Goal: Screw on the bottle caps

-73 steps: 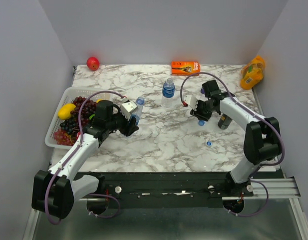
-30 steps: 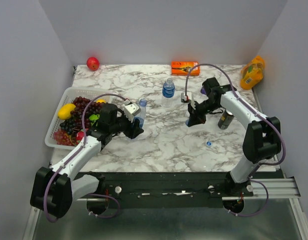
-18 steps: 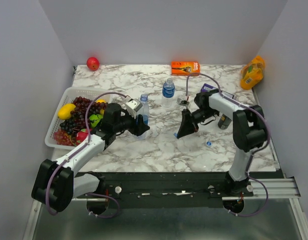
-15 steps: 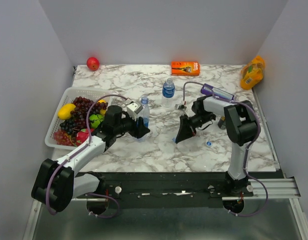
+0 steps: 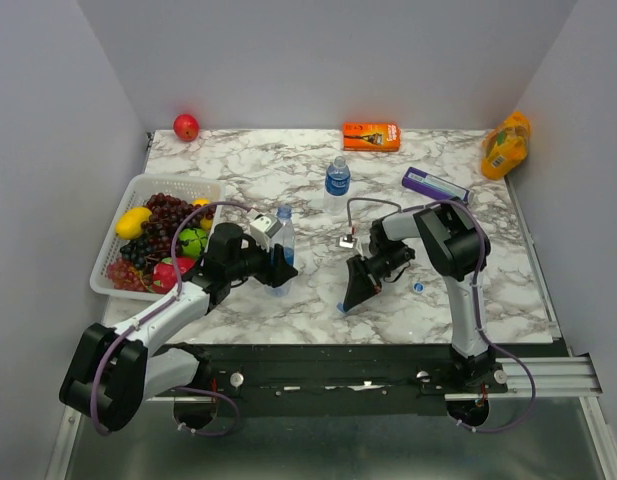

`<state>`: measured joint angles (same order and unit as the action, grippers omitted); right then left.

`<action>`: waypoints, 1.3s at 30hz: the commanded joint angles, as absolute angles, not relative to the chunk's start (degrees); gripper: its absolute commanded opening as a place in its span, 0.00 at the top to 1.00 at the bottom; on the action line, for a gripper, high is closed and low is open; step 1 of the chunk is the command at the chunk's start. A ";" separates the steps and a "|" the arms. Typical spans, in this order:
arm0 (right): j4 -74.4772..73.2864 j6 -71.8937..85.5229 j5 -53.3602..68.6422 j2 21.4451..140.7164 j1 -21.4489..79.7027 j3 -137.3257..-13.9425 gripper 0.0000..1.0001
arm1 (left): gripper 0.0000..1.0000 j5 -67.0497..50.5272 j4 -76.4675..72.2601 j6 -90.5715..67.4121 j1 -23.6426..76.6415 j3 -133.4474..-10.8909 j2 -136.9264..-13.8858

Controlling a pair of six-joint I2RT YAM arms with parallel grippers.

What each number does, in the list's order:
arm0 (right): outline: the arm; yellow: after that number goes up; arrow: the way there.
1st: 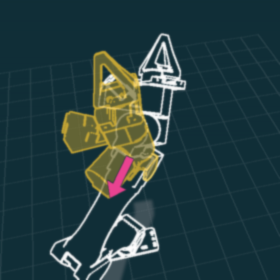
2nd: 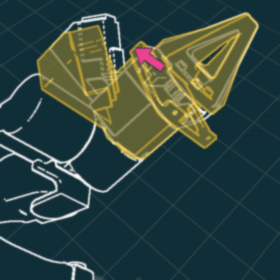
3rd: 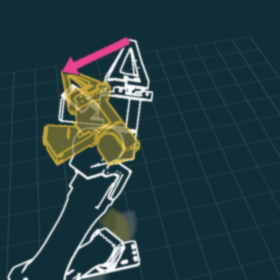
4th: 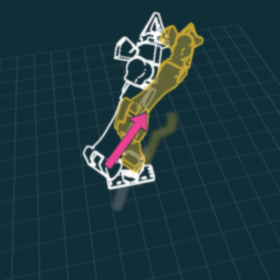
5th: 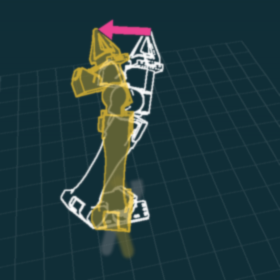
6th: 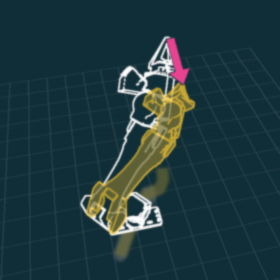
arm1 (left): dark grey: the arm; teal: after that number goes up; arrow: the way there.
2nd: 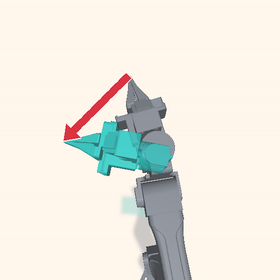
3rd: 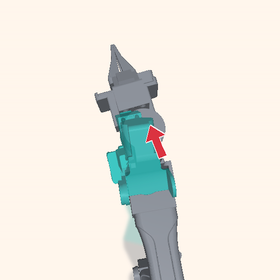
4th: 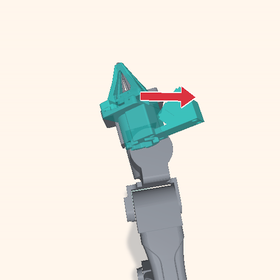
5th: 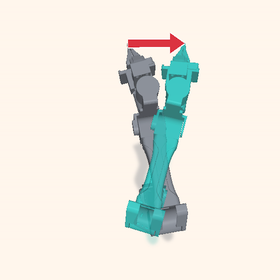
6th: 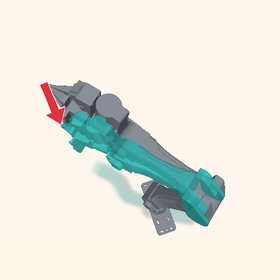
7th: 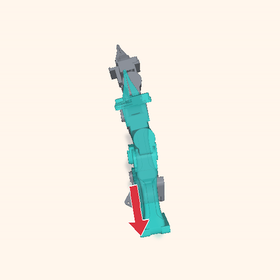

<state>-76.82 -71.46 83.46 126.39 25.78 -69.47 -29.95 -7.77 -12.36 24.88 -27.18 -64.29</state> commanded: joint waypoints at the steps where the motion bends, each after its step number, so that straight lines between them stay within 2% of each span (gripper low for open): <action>1: -87.54 -70.14 90.26 129.46 25.40 -71.01 0.92 | 1.00 -28.65 -9.14 -13.10 25.31 -27.33 -63.46; 8: -87.54 -68.38 91.31 131.84 24.96 -72.77 0.92 | 1.00 -27.60 -8.70 -12.92 25.31 -28.56 -64.77; 19: -87.62 -72.41 92.90 125.69 24.17 -69.17 0.93 | 1.00 -30.04 -6.15 -11.78 26.19 -31.11 -66.88; 24: -87.54 -76.29 93.43 121.56 24.08 -68.12 0.93 | 0.94 -34.19 -7.82 -3.46 31.89 -32.08 -68.81; 28: -87.54 -76.46 94.13 117.61 23.30 -67.94 0.93 | 0.94 -23.33 -9.84 -6.40 32.87 -32.61 -71.62; 30: -87.54 -75.42 93.78 117.16 22.85 -68.73 0.93 | 0.86 -15.43 -9.93 -8.60 32.87 -33.48 -73.73; 34: -87.63 -74.01 93.78 117.24 20.05 -72.06 0.93 | 0.89 -9.50 14.42 -14.04 32.35 -47.18 -81.11; 39: -87.63 -72.68 94.22 118.30 18.72 -73.30 0.94 | 0.88 -15.02 30.21 -22.32 30.50 -49.31 -80.07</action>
